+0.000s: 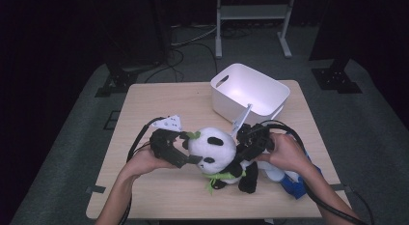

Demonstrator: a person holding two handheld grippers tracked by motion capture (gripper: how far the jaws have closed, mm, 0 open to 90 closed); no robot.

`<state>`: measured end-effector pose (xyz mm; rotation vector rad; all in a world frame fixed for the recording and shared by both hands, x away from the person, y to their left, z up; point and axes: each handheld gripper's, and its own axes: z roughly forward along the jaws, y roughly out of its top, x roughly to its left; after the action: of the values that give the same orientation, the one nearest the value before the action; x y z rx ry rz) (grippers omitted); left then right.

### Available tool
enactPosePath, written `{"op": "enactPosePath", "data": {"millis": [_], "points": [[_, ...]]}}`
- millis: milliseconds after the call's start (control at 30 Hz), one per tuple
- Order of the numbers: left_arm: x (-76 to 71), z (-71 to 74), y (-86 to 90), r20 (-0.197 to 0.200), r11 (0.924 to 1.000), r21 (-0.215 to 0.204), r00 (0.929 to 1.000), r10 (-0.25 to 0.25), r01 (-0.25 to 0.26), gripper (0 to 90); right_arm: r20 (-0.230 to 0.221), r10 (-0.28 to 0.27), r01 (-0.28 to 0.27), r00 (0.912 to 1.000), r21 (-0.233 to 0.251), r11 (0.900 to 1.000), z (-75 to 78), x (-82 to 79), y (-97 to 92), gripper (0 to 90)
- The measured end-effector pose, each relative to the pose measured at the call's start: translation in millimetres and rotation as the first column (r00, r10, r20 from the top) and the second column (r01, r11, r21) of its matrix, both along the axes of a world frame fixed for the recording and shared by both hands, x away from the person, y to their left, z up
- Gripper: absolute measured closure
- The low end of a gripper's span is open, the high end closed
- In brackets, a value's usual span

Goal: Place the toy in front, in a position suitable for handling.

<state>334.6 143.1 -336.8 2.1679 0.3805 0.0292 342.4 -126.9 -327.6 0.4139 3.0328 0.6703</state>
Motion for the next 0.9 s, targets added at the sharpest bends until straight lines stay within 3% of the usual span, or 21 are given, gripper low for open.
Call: {"op": "enactPosePath", "data": {"millis": [100, 333, 500, 900], "points": [[0.1, 0.0, 1.9, 0.007, 0.9999, 0.010, 0.9999, 0.008, -0.009, 10.7, 0.002, -0.006, 0.006, 1.0000, 0.009, 0.9999, -2.9, 1.8, 2.1, 63.0], [1.2, -2.5, 5.9, 0.005, 0.9990, 0.042, 0.9999, 0.011, -0.012, 12.0, -0.010, -0.015, 0.016, 0.9998, 0.095, 0.9954, -10.8, 5.3, -3.7, 60.1], [0.0, 0.2, 12.0, 0.025, 0.9992, 0.031, 0.9994, 0.023, -0.024, 12.0, -0.005, -0.021, 0.022, 0.9998, 0.146, 0.9891, -15.2, 6.9, -7.9, 60.0], [-5.2, 14.3, 11.0, 0.073, 0.9994, 0.032, 0.9973, 0.006, -0.008, 11.9, 0.002, -0.039, 0.038, 0.9992, 0.210, 0.9770, -22.3, 10.4, -3.9, 59.9]]}}
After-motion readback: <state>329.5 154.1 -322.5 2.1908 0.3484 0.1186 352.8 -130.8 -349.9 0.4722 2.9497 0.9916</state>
